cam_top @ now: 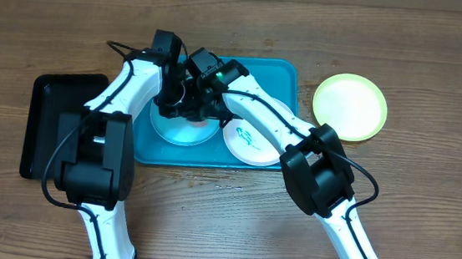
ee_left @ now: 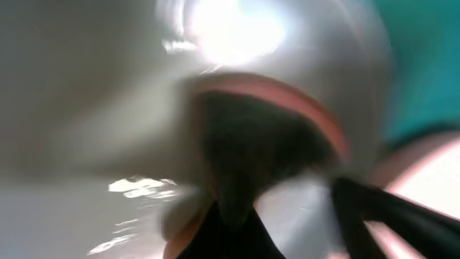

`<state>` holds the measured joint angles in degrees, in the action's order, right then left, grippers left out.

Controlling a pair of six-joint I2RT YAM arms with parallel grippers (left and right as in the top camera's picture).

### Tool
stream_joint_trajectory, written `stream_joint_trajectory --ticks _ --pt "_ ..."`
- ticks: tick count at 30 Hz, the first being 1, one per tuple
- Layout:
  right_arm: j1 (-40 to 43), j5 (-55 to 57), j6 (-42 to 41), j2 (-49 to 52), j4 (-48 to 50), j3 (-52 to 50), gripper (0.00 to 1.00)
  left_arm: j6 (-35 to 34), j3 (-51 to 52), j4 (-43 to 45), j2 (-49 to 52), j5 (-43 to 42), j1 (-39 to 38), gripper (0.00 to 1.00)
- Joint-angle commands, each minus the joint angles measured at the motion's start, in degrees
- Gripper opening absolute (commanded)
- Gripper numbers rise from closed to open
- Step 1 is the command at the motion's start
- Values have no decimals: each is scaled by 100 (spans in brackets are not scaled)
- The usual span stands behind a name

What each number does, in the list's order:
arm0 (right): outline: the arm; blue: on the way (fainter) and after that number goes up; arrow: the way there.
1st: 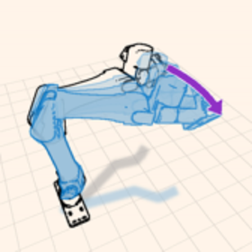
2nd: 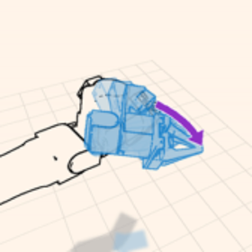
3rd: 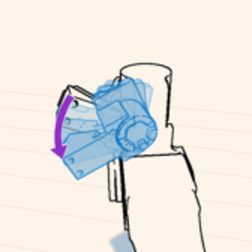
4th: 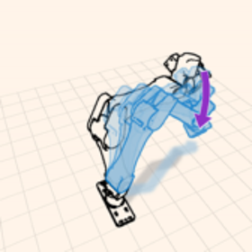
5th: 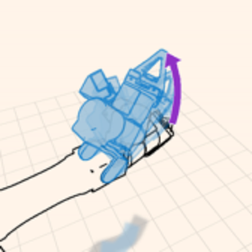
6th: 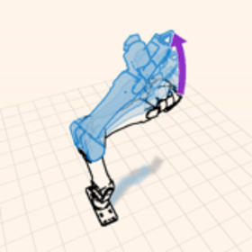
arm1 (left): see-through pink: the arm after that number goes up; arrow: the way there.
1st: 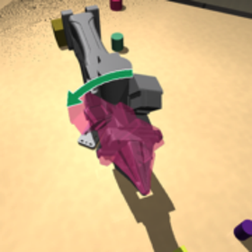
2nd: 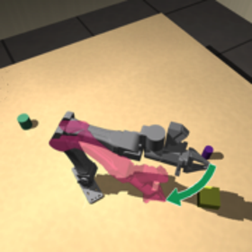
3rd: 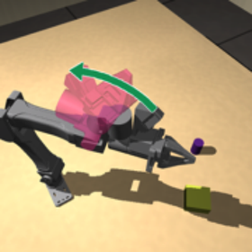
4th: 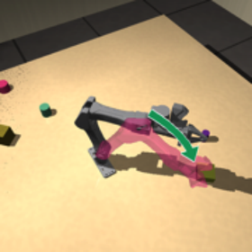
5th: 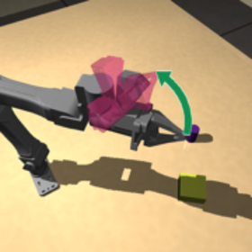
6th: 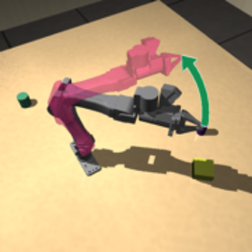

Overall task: Clean dirty plates on tray and stack at the side
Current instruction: 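Scrub the left white plate with the sponge in the left gripper, then withdraw the left gripper and lift the white plate with the right gripper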

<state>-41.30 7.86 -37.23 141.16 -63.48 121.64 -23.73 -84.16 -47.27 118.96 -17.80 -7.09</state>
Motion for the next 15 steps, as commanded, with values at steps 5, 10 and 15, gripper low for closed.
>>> stream_joint_trajectory --ticks 5,10,15 --pt "24 238 17 210 -24 -157 4 -48 -28 -844 140 3121 107 4" --pt "24 238 15 210 -7 -157 4 -57 -129 -1287 127 3816 146 4" --pt "22 238 15 210 -7 -157 4 -125 -647 -1657 125 4199 146 4"
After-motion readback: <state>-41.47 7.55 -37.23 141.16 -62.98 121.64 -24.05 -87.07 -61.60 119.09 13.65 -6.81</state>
